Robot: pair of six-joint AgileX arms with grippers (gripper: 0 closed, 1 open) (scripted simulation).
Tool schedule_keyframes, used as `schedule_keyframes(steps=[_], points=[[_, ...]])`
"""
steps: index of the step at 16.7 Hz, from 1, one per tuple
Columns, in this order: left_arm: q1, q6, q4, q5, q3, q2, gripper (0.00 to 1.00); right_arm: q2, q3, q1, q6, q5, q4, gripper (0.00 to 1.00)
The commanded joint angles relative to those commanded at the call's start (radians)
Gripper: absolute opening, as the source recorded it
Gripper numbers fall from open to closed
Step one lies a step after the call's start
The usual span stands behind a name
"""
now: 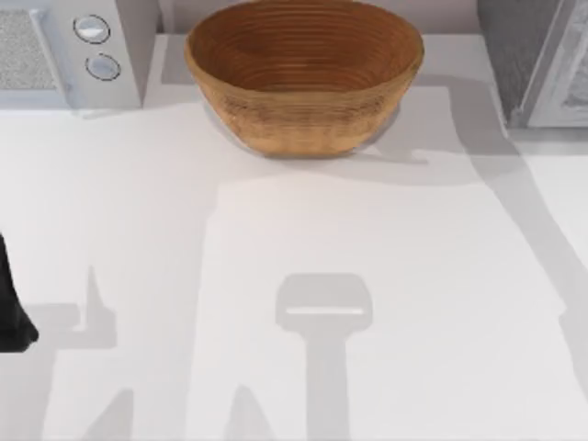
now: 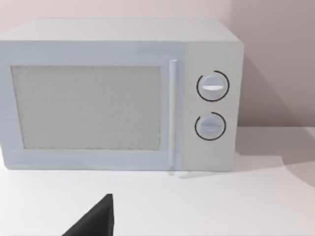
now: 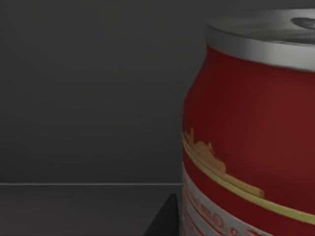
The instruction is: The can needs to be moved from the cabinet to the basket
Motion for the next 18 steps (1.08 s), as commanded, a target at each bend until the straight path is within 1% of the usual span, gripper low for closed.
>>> schedule_keyframes(steps=[1,11,14,18], points=[[0.0,0.0,0.0,0.0,0.0,0.0,1.0,0.0,0.0,0.0,0.0,0.0,0.0,0.0],[0.0,0.0,0.0,0.0,0.0,0.0,1.0,-0.009,0.002,0.012,-0.001,0.013,-0.014,0.0],[0.0,0.0,0.0,0.0,0.0,0.0,1.0,-0.061,0.019,0.078,-0.011,0.084,-0.093,0.0],[0.0,0.0,0.0,0.0,0.0,0.0,1.0,-0.189,0.059,0.218,-0.013,0.225,-0.247,0.0]])
